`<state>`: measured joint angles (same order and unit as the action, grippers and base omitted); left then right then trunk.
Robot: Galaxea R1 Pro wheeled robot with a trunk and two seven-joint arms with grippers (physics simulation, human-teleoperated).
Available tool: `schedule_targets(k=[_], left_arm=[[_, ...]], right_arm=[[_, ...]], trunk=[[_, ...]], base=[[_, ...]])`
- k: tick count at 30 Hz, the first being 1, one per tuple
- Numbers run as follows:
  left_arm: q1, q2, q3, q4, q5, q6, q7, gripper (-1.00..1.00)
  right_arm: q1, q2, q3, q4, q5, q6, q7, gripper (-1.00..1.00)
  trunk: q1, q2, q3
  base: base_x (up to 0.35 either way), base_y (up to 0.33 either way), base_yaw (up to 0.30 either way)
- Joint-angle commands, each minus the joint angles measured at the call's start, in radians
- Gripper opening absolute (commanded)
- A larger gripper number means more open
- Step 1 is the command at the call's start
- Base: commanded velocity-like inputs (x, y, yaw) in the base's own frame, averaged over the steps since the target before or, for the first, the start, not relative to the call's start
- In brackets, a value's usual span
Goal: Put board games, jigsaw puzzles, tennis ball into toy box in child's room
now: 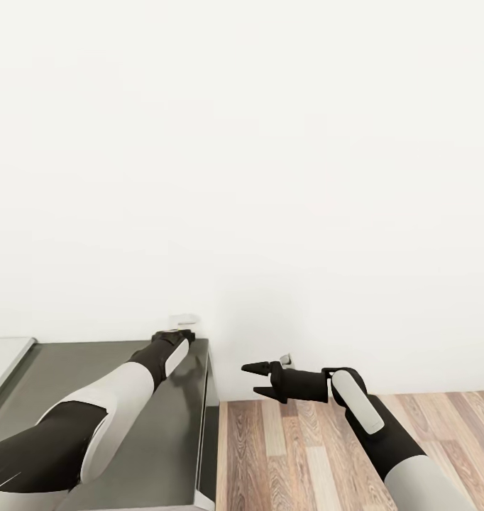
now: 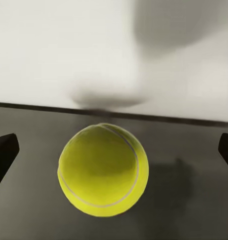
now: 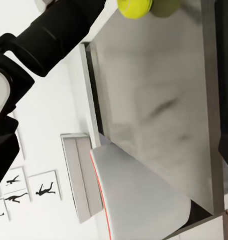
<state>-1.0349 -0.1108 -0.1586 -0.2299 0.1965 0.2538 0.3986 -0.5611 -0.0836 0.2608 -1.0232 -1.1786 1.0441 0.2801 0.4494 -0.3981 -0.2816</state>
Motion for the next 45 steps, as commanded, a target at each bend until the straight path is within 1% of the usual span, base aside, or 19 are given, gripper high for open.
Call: schedule_targets(k=[1, 12, 27, 40, 45], left_arm=[[-0.001, 0.000, -0.009, -0.002, 0.010, 0.005, 0.006, 1.00], [-0.001, 0.000, -0.009, -0.002, 0.010, 0.005, 0.006, 1.00], [-0.001, 0.000, -0.009, -0.002, 0.010, 0.005, 0.006, 1.00], [-0.001, 0.000, -0.009, -0.002, 0.010, 0.005, 0.006, 1.00], [-0.001, 0.000, -0.009, -0.002, 0.010, 0.005, 0.006, 1.00]], right_arm=[[-0.001, -0.001, 0.001, 0.000, 0.010, 0.001, 0.010, 1.00], [-0.001, -0.001, 0.001, 0.000, 0.010, 0.001, 0.010, 1.00], [-0.001, 0.000, 0.001, 0.000, 0.010, 0.001, 0.010, 1.00], [-0.001, -0.001, 0.001, 0.000, 0.010, 0.001, 0.011, 1.00], [-0.001, 0.000, 0.001, 0.000, 0.010, 0.001, 0.010, 1.00]], trunk=[[0.001, -0.002, -0.002], [0.001, -0.002, -0.002], [0.001, -0.002, -0.023], [0.001, -0.002, -0.027], [0.001, -0.002, -0.032]], base=[[0.019, 0.000, 0.000], [0.004, 0.000, 0.000], [0.000, 0.000, 0.000], [0.000, 0.000, 0.000], [0.015, 0.066, 0.000]])
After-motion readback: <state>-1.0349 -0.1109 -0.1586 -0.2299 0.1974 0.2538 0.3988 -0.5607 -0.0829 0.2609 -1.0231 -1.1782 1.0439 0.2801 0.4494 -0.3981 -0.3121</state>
